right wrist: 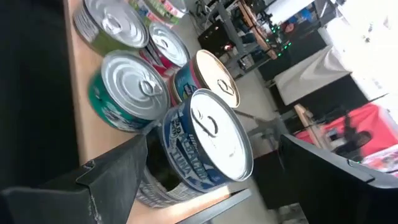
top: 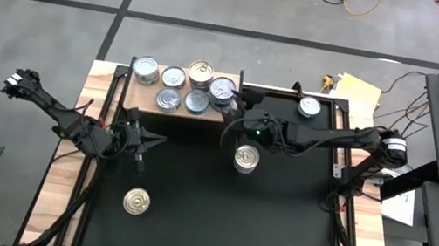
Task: Stack canned seafood by type on shelf
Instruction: Stack the blue tuna can on top of the blue tuna can on the shelf
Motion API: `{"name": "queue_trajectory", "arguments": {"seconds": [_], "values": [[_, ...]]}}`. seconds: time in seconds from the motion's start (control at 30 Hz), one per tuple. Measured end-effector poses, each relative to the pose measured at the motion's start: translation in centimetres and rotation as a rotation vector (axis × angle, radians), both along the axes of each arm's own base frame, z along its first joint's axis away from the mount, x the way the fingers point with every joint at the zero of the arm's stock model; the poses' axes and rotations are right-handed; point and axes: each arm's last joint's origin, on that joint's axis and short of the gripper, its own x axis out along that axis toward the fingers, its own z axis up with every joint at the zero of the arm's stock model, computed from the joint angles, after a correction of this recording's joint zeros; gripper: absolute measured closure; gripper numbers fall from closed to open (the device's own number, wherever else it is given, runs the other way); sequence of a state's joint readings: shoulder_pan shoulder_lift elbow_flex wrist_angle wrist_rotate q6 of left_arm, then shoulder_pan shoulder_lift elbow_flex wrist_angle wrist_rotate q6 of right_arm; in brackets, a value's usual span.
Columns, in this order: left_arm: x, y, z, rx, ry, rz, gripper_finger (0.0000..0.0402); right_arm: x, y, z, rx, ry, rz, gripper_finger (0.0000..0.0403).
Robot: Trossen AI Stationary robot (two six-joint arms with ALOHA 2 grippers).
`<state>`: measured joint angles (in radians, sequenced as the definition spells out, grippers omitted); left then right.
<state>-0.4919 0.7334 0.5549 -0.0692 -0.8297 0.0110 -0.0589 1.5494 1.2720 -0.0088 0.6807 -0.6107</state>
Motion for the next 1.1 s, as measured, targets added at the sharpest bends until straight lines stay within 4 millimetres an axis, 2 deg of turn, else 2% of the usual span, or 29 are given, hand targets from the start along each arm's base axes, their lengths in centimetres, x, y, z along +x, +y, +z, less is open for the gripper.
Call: {"name": "queue_trajectory", "arguments": {"seconds": [0.13,0.27,0.37,0.5,0.7,0.97,1.1], "values": [[0.1,-0.1,-0.1,0.007,0.011,-0.001,0.0401,-1.1,1.2,1.1,0.098,-0.062,0.0,0.0051],[0.4,-0.2,-0.5,0.025,0.034,-0.002,0.0401,-2.0,2.0,1.3,0.201,-0.097,-0.021,0.0053],[0.7,-0.3,-0.7,0.055,0.058,-0.005,0.0401,-2.4,2.0,1.3,0.25,-0.099,-0.033,0.0064],[1.0,-0.5,-1.1,0.071,0.08,-0.006,0.0401,-2.7,1.0,1.3,0.295,-0.106,-0.01,0.0096],[1.5,-0.7,-1.6,0.085,0.11,-0.005,0.0401,-3.4,-1.8,2.2,0.309,-0.15,-0.014,0.0187],[1.9,-1.0,-1.7,0.105,0.119,-0.008,0.0401,-4.1,-5.3,2.1,0.308,-0.154,-0.055,0.0367],[2.1,-1.1,-0.5,0.097,0.078,-0.01,0.0401,-4.5,-7.1,2.2,0.297,-0.187,-0.064,0.0388]]}}
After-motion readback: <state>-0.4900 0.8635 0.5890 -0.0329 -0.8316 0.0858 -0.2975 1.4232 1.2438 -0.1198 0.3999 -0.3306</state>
